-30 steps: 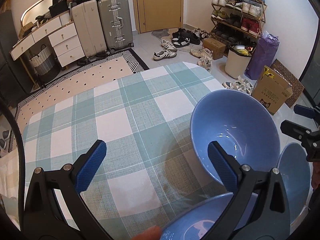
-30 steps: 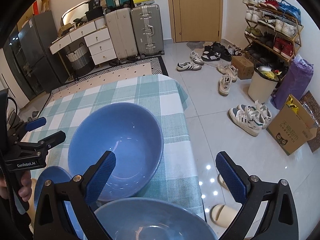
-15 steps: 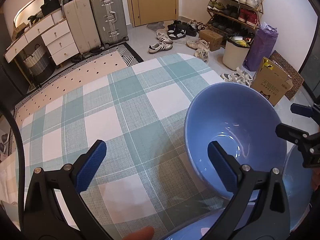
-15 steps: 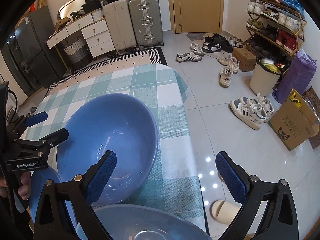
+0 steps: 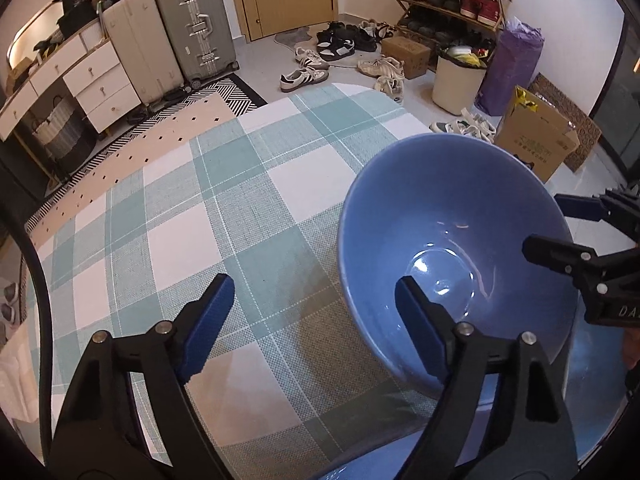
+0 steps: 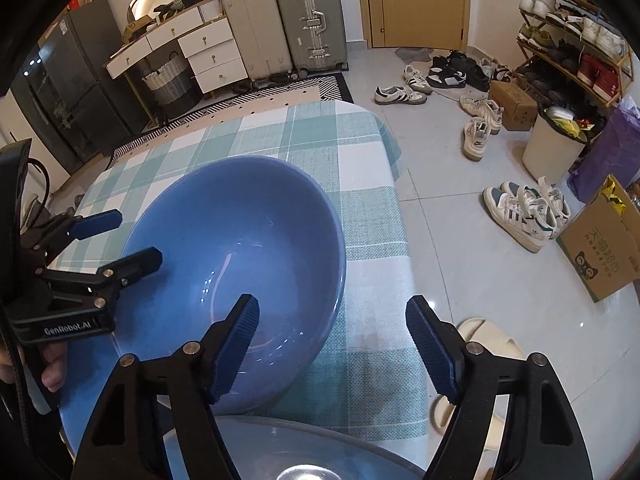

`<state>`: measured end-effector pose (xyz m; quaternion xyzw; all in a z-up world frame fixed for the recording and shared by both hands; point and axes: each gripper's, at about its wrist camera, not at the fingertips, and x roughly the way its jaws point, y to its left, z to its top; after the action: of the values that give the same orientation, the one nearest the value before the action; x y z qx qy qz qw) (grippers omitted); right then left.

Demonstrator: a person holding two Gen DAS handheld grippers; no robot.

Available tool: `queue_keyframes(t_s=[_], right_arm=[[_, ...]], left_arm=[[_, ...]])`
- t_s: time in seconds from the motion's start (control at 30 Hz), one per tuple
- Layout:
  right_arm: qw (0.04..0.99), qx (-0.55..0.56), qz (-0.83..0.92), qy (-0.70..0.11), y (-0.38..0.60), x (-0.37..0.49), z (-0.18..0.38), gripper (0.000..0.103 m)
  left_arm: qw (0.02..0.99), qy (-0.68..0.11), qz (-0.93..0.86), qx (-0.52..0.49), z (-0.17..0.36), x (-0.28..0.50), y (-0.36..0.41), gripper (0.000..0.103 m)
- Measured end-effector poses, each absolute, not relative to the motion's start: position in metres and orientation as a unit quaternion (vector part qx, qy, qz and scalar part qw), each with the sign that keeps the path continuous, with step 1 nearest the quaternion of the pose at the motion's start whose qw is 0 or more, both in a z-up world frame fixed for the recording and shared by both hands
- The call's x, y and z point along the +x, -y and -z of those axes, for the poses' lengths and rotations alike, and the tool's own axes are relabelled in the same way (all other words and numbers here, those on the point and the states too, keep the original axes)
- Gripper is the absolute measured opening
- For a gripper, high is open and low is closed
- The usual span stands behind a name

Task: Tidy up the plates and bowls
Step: 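Close both grippers on the rim of the blue bowl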

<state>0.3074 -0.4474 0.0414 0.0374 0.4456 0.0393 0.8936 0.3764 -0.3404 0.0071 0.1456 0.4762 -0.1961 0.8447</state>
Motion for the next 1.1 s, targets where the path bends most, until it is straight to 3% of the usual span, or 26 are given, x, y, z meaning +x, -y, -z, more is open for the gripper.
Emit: queue_keyframes(t_s=[0.37,0.53,0.7,1.1], right_arm=[[0.894,0.039,-0.033,-0.446,0.453,0.305,-0.037,0.061],[0.892,0.056,-0.051,-0.446,0.453,0.304,-0.036,0.054],[0.896,0.048,-0.054,-0.438,0.449,0.301,-0.038,0.043],[0.901,0.030,-0.057,-0.428,0.443,0.296,-0.042,0.024]], left_arm=[[0.839,-0.486,0.196,0.145,-0.003,0.374,0.343,0.071],[0.838,-0.488,0.201,0.140,-0.005,0.374,0.343,0.057],[0.827,-0.500,0.218,0.136,-0.002,0.371,0.347,0.036],[0.830,-0.486,0.233,0.141,-0.008,0.363,0.353,0.016]])
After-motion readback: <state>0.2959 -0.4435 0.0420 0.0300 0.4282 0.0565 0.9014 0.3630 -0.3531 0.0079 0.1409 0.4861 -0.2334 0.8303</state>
